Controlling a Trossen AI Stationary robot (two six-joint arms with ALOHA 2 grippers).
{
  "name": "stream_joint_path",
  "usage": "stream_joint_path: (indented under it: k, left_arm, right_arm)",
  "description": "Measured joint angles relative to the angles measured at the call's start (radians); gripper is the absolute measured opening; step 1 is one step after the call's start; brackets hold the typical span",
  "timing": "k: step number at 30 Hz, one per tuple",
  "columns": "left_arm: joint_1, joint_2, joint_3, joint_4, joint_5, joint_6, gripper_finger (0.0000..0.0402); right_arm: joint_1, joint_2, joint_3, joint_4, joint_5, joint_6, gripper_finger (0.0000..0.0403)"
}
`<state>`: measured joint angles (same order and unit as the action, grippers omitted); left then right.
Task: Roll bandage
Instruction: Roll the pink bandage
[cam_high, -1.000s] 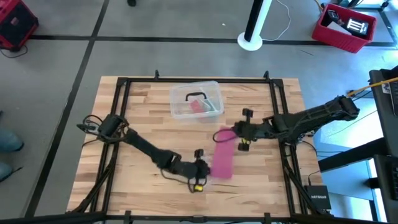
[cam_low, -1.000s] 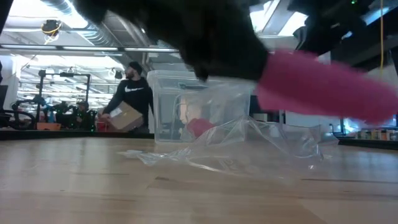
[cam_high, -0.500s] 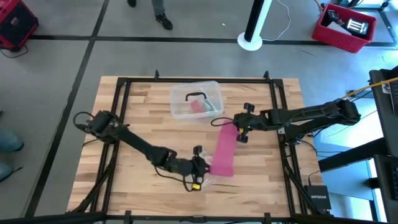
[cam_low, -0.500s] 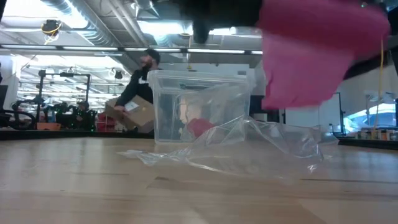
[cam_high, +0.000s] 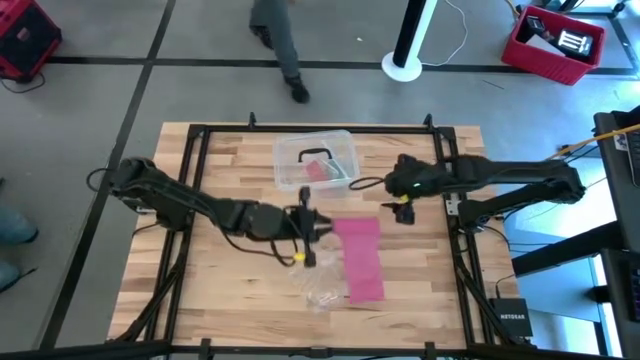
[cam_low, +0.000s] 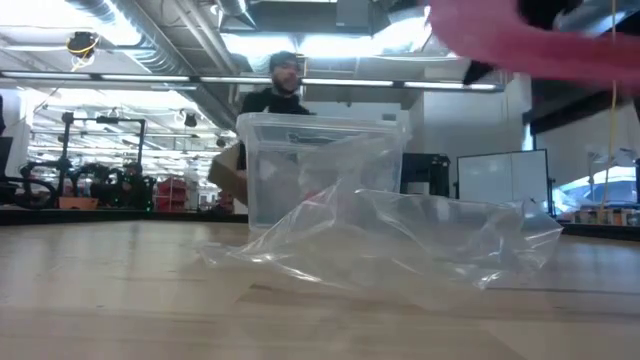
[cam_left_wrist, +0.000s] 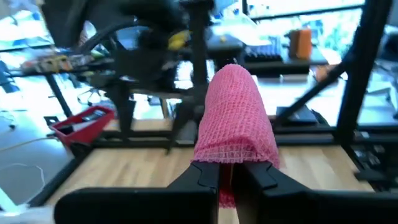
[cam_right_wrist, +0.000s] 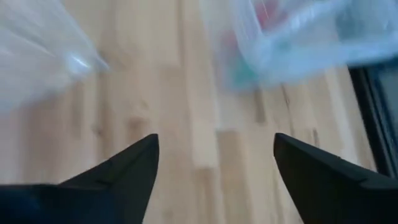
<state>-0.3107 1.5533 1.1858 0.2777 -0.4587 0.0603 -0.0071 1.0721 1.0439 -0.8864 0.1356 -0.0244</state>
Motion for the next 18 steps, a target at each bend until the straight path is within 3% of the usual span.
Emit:
stream_joint_path:
  k: [4, 9, 18]
  left_arm:
    - [0.05, -0.035, 0.0, 0.008, 0.001, 0.004, 0.0011]
    - [0.078, -0.029, 0.0, 0.014, 0.002, 0.026, 0.0011]
    - [0.085, -0.028, 0.0, 0.019, 0.004, 0.026, 0.0015]
  right_arm:
    - [0.001, -0.116, -0.028, 0.112, -0.101, 0.039, 0.0325]
    - [0.03, -0.249, -0.237, 0.4, -0.145, 0.127, 0.0326]
    - [0.033, -0.252, -0.43, 0.703, -0.125, 0.111, 0.0316]
